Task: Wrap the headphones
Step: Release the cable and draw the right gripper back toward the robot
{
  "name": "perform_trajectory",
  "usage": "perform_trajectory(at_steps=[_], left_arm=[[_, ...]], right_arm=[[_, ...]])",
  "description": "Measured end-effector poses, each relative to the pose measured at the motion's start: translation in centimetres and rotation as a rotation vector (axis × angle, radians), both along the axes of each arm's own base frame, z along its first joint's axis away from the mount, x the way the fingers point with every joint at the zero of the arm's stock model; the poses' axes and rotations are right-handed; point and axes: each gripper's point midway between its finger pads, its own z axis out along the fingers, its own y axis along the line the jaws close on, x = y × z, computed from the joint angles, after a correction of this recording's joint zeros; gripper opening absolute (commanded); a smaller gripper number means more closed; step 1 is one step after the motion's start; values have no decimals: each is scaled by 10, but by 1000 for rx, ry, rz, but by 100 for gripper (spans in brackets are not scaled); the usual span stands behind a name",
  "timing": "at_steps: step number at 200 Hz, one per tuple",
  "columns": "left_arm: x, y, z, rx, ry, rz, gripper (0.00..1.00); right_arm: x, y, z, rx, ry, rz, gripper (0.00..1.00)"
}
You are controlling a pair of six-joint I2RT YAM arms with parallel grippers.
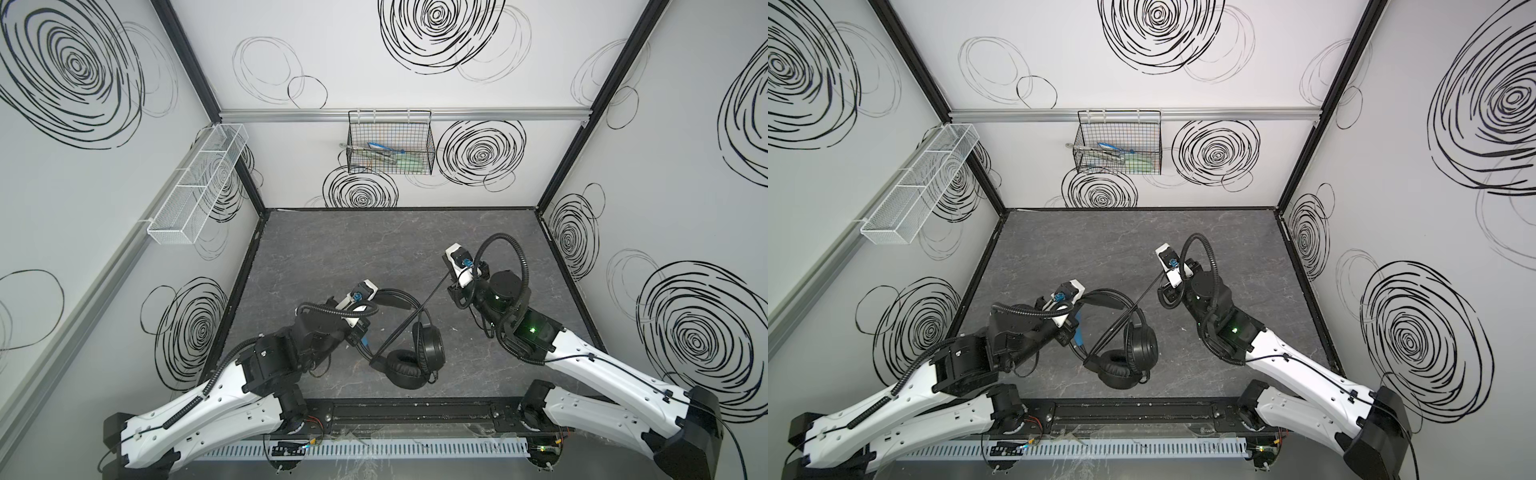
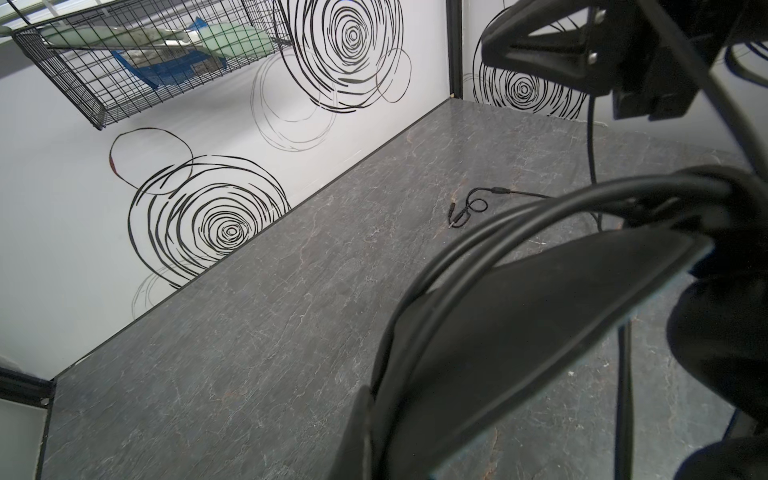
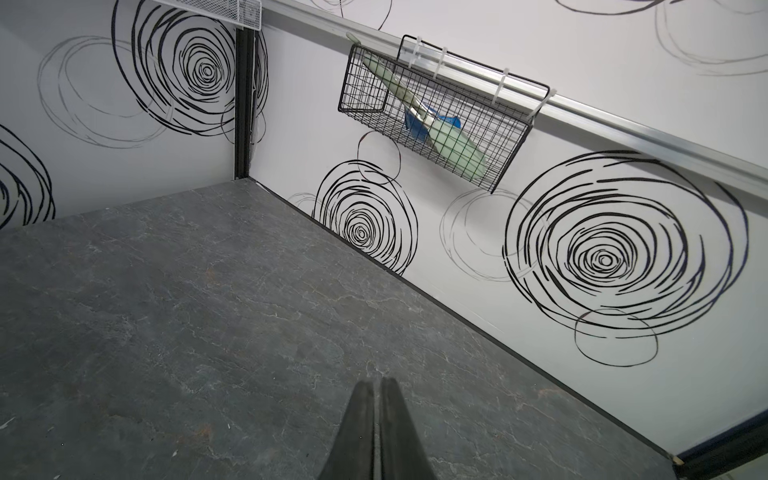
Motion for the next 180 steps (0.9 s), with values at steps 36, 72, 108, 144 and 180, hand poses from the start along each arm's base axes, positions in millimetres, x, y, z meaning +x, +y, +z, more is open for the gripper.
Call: perform_trajectory(at_steps=[36, 72, 108, 144, 180], left_arm=[[-4, -4, 0, -9, 10, -35, 0], [-12, -11, 9, -35, 16, -89, 0], [-16, -15, 33, -88, -5, -120, 0], [-17, -14, 50, -139, -15, -117, 0], [-17, -14, 59, -188, -9, -105, 0]], right_arm=[[6, -7, 2, 39, 3, -18, 14], [10, -11, 4, 73, -4, -29, 16], [10, -12, 1, 90, -5, -21, 17], [11, -13, 2, 113, -10, -15, 17], [11, -11, -4, 122, -4, 0, 16]])
